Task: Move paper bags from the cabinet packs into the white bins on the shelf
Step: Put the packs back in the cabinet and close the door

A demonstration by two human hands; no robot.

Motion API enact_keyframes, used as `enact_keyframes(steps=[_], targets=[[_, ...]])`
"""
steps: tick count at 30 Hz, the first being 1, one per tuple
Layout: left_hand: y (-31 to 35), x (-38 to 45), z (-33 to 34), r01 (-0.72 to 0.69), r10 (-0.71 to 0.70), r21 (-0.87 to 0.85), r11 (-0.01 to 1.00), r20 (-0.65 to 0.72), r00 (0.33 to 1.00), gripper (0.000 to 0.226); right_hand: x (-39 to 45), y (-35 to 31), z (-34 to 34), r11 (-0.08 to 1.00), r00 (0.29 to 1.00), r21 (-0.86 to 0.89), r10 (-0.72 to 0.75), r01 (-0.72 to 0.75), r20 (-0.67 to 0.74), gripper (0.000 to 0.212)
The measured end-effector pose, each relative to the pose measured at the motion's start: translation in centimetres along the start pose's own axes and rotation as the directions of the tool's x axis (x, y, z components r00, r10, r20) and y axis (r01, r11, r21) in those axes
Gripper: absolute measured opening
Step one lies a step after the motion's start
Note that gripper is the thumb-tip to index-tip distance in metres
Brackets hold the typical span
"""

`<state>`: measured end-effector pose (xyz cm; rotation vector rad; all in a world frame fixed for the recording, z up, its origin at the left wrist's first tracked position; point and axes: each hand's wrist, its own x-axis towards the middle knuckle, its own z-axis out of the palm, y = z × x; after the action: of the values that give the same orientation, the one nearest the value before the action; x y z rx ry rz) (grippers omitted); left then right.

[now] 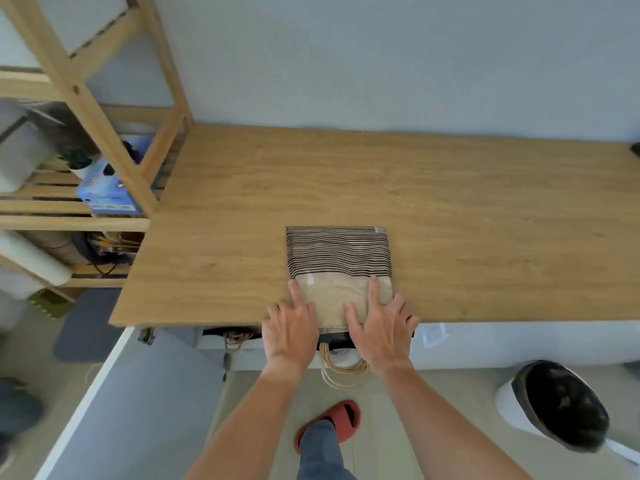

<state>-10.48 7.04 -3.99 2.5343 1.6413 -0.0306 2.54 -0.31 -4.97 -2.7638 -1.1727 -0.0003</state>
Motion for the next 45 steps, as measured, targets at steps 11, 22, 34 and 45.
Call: enact_keyframes(steps=[11, 22, 34, 45], targets=[[-6.3, -13.7, 4.0, -0.207, 0.195, 0.07, 0.976, 0.148, 0.969, 0.037, -16.0, -0.1, 2.2, 0.985, 0.994, 0.162, 0.049, -0.064, 0.094, 0.077], [-7.7, -22.5, 9.9, -0.107, 0.126, -0.08, 0.991, 0.294, 0.947, 0.027, -24.2, 2.6, 6.4, 0.99, 0.981, 0.118, 0.056, -0.079, 0.187, 0.076], [-5.5, -12.9, 17.5, -0.142, 0.121, 0.065, 0.988, 0.254, 0.96, 0.02, -15.4, 3.6, 14.9, 0.99, 0.979, 0.136, 0.008, -0.036, 0.202, 0.072], [-3.2, 4.4, 29.5, 0.024, -0.018, -0.197, 0.98, 0.036, 0.999, 0.059, 0.3, 4.4, 28.2, 0.949, 0.986, 0.295, -0.141, 0.111, 0.084, 0.075]])
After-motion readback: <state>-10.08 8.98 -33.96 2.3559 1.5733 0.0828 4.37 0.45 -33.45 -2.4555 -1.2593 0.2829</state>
